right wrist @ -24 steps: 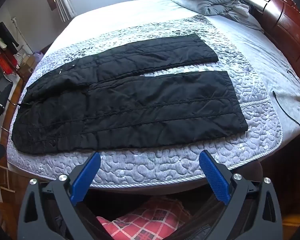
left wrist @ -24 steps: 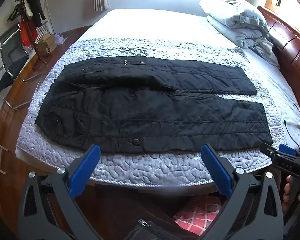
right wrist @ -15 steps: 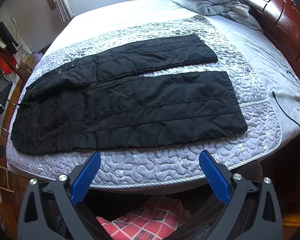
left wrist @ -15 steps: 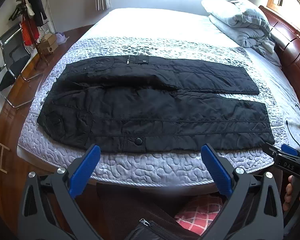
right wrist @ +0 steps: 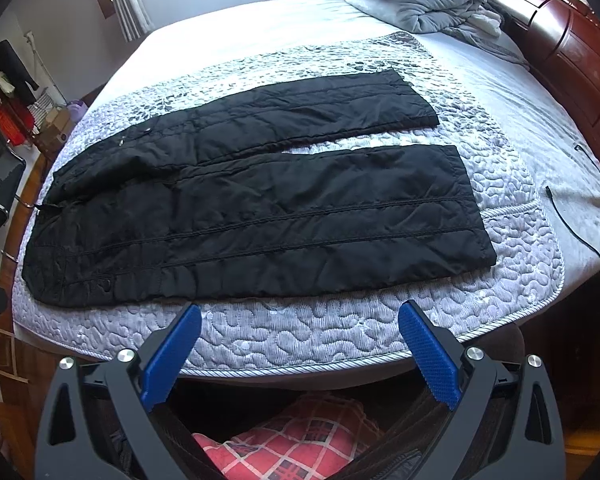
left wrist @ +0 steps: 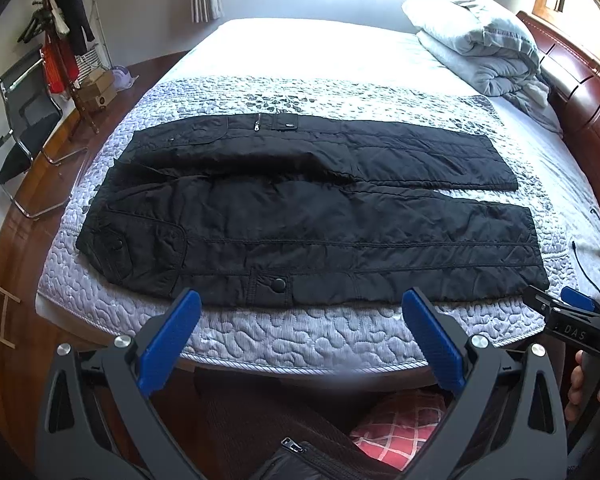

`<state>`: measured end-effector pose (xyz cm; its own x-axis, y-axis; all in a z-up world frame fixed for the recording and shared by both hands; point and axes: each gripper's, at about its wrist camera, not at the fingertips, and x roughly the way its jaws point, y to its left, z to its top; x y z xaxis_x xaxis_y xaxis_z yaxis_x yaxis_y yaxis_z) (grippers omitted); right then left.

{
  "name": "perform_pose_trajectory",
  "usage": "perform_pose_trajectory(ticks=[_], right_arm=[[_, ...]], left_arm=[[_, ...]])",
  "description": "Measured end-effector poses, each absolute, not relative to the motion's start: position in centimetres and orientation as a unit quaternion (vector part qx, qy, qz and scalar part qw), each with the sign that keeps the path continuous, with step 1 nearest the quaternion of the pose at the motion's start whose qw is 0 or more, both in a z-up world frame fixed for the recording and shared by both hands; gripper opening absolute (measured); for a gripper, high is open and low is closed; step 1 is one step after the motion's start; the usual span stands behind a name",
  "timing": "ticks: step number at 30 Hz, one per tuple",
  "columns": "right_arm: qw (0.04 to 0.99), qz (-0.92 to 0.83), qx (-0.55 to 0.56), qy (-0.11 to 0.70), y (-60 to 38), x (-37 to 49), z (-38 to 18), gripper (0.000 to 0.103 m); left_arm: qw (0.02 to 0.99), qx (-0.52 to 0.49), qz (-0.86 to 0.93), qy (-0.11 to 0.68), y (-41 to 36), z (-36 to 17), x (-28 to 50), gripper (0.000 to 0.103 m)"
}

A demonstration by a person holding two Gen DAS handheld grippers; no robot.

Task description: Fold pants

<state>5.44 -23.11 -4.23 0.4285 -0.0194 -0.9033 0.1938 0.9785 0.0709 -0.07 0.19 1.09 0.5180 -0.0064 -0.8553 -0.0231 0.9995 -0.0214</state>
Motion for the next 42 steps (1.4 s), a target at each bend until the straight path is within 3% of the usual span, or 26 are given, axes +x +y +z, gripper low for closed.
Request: perform_pose_trajectory(ticks=[42], right_arm=[[0.845, -0.066, 0.081, 0.525, -22.75, 4.87, -4.11, 0.099]], left_arm=[[0.872, -0.002, 0.014, 0.489, 0.01, 1.13, -0.09, 0.100]])
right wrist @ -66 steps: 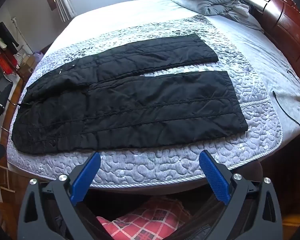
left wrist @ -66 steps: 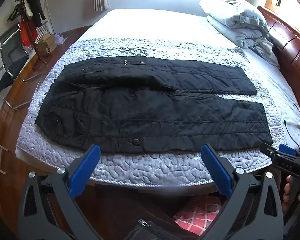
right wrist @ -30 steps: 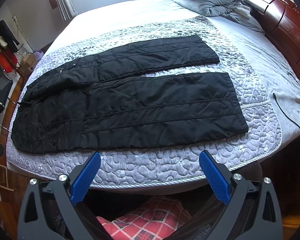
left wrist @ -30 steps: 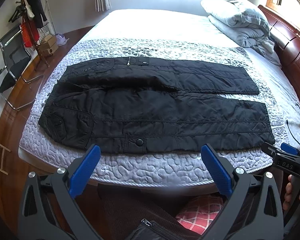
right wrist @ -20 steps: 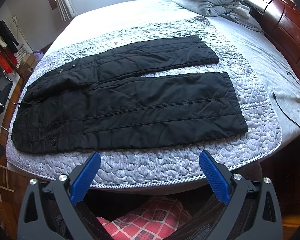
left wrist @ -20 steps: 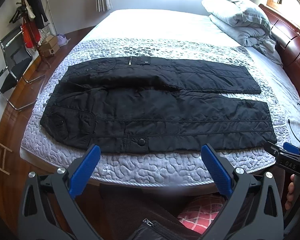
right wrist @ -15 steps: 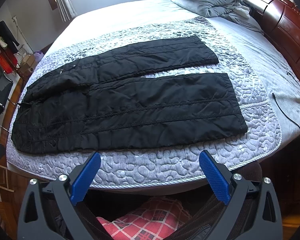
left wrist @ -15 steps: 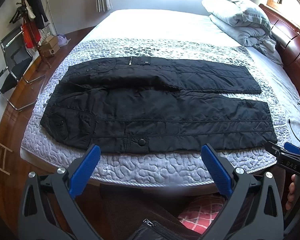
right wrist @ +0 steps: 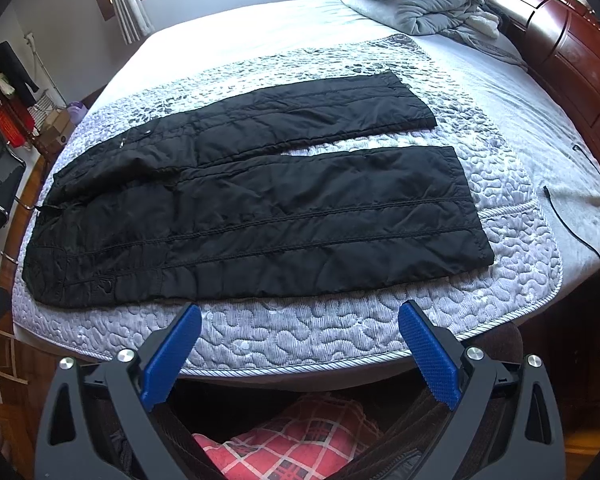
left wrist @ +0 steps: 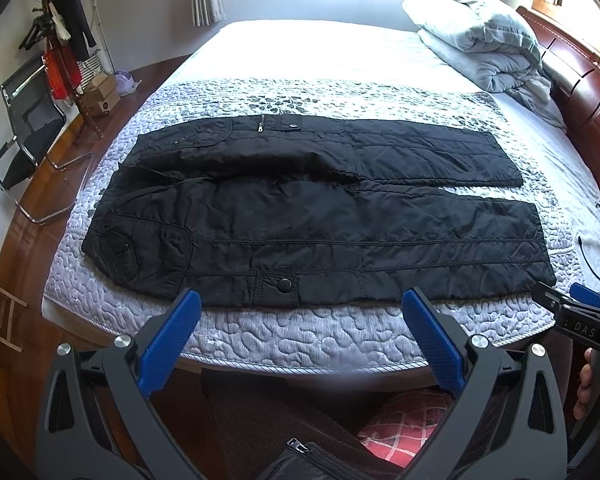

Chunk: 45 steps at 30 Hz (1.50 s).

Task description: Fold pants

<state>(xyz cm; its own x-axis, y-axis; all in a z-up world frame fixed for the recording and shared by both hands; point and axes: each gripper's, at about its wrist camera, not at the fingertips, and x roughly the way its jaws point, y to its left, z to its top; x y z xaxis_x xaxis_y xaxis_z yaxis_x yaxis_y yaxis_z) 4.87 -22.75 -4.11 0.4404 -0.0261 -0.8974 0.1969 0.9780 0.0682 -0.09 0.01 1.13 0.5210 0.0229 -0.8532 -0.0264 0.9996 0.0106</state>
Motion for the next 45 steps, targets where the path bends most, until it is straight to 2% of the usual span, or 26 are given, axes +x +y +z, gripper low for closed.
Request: perform_pose_trajectory(ticks=[24, 30, 38, 45], right_arm=[[0.842, -0.065, 0.084, 0.528, -22.9, 5.0, -4.6, 0.099], [0.854, -0.089, 0.078, 0.506, -25.7, 7.1, -3.0, 0.099], [0.883, -0.124, 0.048, 0.450, -32.8, 15.4, 0.4, 0.099], [0.867, -0.105, 0.047, 0.484, -40.4, 26.3, -3.3, 0.099]], left_arm=[[0.871, -0.002, 0.014, 0.492, 0.0, 0.5, -0.1, 0.100], [0.870, -0.006, 0.023, 0.493, 1.5, 0.5, 1.8, 0.100], [0.877, -0.036, 0.026, 0.478, 6.5, 2.1, 10.5, 0.100], [0.851, -0.019, -0.003, 0.525, 10.1, -0.1, 23.6, 0.100]])
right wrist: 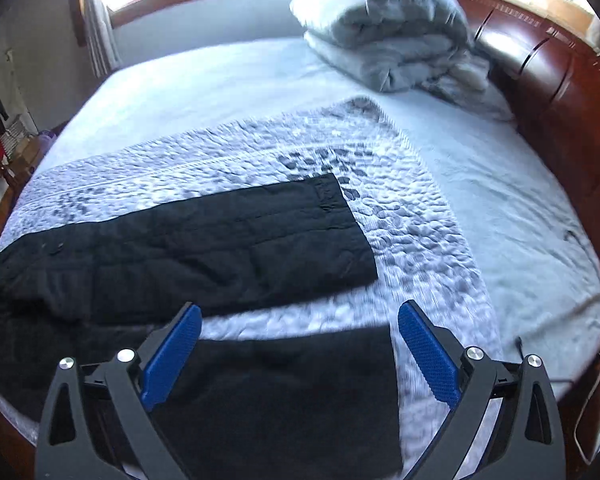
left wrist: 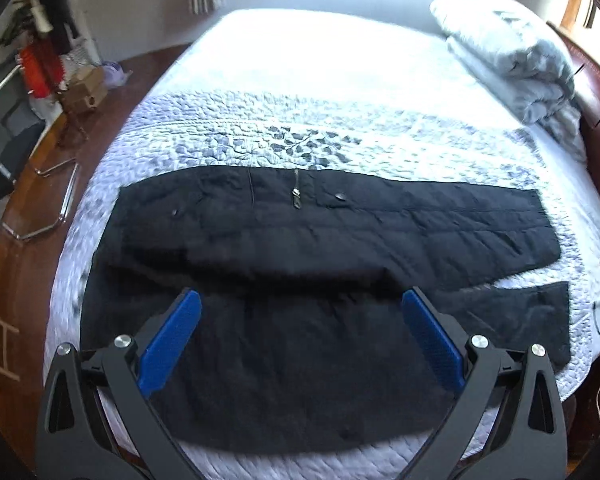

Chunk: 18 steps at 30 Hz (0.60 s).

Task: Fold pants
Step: 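Lower the left tool to the waistband while the right tool reaches the leg hems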

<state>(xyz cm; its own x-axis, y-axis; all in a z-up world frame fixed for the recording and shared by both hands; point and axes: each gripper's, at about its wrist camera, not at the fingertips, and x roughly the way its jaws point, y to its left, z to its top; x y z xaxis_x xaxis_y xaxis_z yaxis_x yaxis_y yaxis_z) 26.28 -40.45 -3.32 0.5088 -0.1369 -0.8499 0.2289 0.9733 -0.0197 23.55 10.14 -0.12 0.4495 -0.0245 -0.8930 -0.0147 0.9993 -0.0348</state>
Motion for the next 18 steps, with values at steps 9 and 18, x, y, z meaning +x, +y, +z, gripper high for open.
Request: perform_pose_trajectory(ticks=[9, 18], right_arm=[[0.820, -0.091, 0.104, 0.555, -48.2, 35.7, -12.7, 0.099], [0.802, -0.086, 0.100, 0.583, -49.5, 38.5, -16.5, 0.099]], left_arm=[[0.770, -0.021, -0.051, 0.636, 13.4, -9.6, 41.3, 0.100], [0.759, 0.086, -0.210, 0.611, 11.2, -13.5, 48.1, 0.100]])
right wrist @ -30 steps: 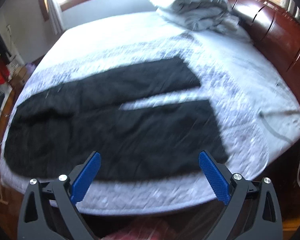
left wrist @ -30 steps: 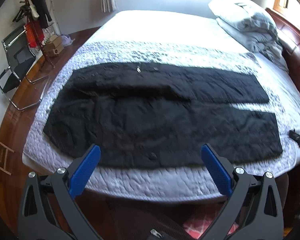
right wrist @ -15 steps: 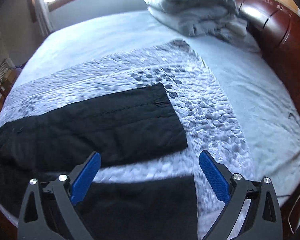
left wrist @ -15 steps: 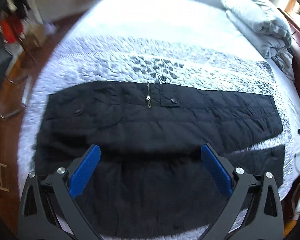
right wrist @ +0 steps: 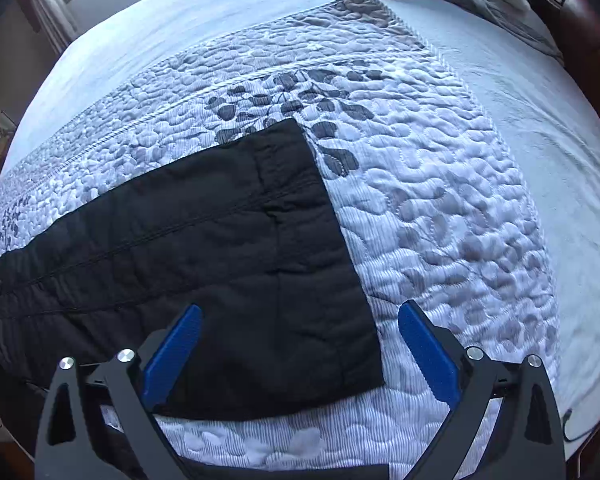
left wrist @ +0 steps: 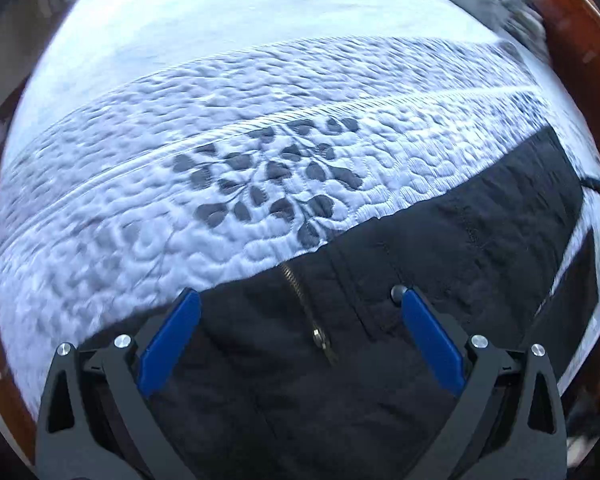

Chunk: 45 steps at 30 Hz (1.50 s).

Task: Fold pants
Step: 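Lower the left tool to the waistband while the right tool reaches the leg hems, then grasp the waistband with the left tool while the right tool grasps the hems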

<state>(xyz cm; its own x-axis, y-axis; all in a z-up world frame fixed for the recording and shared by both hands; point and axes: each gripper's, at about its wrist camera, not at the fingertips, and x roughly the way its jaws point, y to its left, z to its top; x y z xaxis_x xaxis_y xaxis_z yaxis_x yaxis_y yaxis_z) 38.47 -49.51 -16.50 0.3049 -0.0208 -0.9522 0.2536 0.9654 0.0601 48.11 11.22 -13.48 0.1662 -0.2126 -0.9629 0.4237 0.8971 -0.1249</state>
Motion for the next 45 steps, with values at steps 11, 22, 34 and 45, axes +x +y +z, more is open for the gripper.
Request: perform_pose_trajectory(ticks=[11, 22, 34, 45], right_arm=[[0.794, -0.079, 0.080, 0.598, -48.6, 39.5, -18.7, 0.099], [0.794, -0.078, 0.095, 0.596, -48.7, 39.6, -19.6, 0.099], [0.823, -0.076, 0.082, 0.557, -49.7, 39.9, -17.3, 0.099], [0.823, -0.038, 0.084, 0.560, -50.9, 46.9, -18.1, 0.090]], left_arm=[[0.696, 0.136, -0.315, 0.631, 10.8, -18.8, 50.0, 0.099], [0.659, 0.157, -0.338, 0.653, 9.0, -20.9, 50.4, 0.099], [0.684, 0.207, -0.329, 0.617, 7.4, -19.3, 46.3, 0.030], [0.725, 0.236, -0.324, 0.560, 6.3, -18.2, 41.7, 0.015]])
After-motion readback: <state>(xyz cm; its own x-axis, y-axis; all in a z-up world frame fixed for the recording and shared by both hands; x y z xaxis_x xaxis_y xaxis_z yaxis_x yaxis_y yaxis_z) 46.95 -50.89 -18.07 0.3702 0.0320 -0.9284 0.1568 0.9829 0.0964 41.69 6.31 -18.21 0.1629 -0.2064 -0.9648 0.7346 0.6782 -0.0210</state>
